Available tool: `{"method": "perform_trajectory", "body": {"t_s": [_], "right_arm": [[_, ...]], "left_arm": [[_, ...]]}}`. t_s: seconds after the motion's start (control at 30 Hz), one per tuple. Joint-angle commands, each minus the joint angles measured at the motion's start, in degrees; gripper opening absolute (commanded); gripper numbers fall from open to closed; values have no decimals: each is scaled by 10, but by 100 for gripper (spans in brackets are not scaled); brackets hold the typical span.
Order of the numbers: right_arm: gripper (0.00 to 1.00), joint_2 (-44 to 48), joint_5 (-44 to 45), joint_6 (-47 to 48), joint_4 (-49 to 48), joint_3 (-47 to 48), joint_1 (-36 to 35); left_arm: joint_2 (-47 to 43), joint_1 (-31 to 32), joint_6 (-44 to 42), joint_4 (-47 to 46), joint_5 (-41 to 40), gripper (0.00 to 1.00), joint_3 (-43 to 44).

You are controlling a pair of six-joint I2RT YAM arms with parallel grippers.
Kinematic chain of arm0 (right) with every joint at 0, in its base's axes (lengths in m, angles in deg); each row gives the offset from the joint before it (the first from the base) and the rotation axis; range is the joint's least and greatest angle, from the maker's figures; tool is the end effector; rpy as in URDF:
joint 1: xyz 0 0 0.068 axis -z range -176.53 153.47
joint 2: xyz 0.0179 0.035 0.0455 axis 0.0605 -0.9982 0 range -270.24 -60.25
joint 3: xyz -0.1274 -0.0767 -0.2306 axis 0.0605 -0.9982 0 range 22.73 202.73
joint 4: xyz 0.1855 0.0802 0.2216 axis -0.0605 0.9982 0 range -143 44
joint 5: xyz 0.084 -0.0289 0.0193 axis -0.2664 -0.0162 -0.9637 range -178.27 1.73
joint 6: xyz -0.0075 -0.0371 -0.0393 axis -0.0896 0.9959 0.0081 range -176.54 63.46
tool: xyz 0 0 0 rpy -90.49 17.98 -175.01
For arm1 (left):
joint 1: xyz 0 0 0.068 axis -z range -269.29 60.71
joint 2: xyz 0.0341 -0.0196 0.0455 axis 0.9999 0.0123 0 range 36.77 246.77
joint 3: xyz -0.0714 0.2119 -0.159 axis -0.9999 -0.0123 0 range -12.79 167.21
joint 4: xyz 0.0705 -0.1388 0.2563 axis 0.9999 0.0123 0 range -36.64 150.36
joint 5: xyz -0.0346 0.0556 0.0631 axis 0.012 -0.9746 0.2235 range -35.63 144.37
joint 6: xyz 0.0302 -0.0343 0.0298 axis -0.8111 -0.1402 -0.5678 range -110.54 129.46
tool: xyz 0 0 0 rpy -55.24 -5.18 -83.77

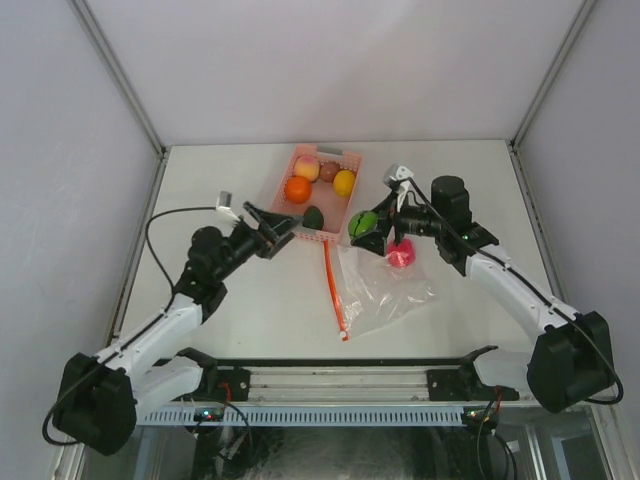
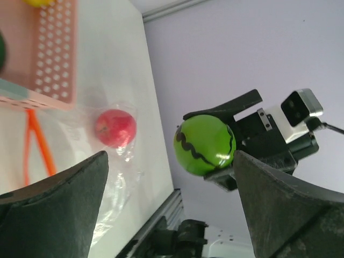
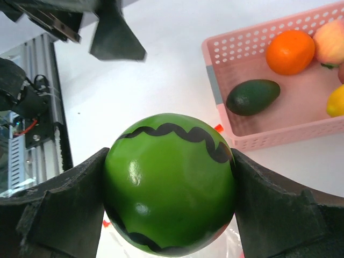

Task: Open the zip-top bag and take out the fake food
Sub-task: Place the fake fruit in the bin.

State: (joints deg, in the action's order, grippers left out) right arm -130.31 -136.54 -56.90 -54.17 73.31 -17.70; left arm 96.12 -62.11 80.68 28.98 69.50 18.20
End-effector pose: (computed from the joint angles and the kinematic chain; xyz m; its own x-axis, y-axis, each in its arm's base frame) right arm 0.2812 0.1381 0.2937 -0.2985 -0.1113 -0.9479 -0.8993 0.3654 0.2403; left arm 0.2390 -0.1335 0.2515 -0.6566 -0.6902 -0.3041 0.1581 0.2682 -0.9503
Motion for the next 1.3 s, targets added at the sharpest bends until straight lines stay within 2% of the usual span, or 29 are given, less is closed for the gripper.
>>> {"method": "perform_trajectory", "body": {"t_s": [0.0,0.07,0.13,0.2,0.27,0.37,0.8,1.07,1.27], "right_arm": [[2,-35,34,69,47,53,-11],[2,-54,47,82,63,71,-18],[2,-75,60,94,79,91,-26],[2,-96,73,108,94,114,-33],[2,-118,82,119,114,141,-37],[2,-155,89,128,132,186,-43],[2,-367,89,121,270,470,-64],[2,-485,111,101,303,639,-65],[3,-537,136,114,306,690,-83]], "left_arm": [[-67,-112,-85,-62,177,100,-54],[-96,-152,-139,-11,204,100,-51],[-125,-173,-238,122,192,100,-16],[-145,-174,-370,277,143,100,35],[-159,-174,-463,389,83,100,71],[-179,-174,-543,462,1,100,82],[-229,-181,-609,484,-83,100,81],[-237,-220,-612,483,-77,100,81],[-236,-234,-612,483,-78,100,80]]}}
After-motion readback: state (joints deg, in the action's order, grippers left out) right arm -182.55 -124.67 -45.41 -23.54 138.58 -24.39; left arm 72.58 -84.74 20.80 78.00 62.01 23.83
